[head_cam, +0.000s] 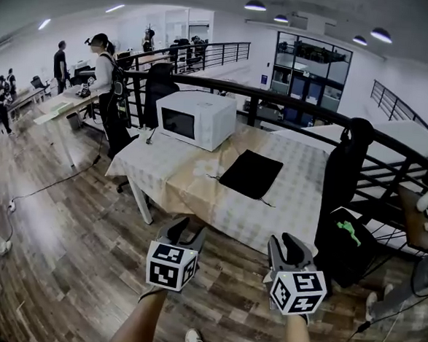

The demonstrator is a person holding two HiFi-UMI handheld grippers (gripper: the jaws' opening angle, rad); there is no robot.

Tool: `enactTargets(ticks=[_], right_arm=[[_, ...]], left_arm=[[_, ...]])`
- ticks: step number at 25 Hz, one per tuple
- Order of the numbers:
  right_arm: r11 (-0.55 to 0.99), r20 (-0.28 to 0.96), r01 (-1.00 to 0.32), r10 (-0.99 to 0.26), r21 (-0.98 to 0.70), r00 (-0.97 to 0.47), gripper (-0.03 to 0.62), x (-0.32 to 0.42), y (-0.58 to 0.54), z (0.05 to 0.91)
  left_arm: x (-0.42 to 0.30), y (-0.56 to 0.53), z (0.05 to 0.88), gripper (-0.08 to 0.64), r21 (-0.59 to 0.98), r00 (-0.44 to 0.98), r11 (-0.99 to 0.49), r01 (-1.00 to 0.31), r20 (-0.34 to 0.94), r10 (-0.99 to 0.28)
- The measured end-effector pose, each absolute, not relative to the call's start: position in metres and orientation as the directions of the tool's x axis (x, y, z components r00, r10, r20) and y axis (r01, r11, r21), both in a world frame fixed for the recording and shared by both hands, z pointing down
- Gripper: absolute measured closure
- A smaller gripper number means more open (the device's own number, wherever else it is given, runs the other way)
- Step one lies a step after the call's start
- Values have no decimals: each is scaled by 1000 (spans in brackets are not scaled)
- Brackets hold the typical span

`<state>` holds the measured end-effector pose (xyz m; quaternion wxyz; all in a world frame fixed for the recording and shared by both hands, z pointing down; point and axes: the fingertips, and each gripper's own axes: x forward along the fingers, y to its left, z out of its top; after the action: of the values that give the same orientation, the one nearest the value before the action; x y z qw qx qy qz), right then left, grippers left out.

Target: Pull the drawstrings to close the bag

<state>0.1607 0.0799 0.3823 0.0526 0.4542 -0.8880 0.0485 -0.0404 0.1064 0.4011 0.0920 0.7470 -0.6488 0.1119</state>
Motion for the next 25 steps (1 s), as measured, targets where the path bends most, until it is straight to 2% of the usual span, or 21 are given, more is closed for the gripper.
enactTargets(ticks=[6, 13, 25], right_arm=[[559, 160, -828, -814, -46, -558, 442, 128, 38, 379], [539, 182, -842, -825, -32, -535, 410, 103, 10, 386], [515, 194, -857, -838, -33, -511, 409, 86, -17, 394]], left_arm=[[-73, 59, 399, 353, 9, 172, -177, -984, 288, -942], [-101, 22, 407, 337, 21, 228, -231, -973, 288, -930], [-116, -20, 419, 337, 31, 289, -293, -956, 287, -913]])
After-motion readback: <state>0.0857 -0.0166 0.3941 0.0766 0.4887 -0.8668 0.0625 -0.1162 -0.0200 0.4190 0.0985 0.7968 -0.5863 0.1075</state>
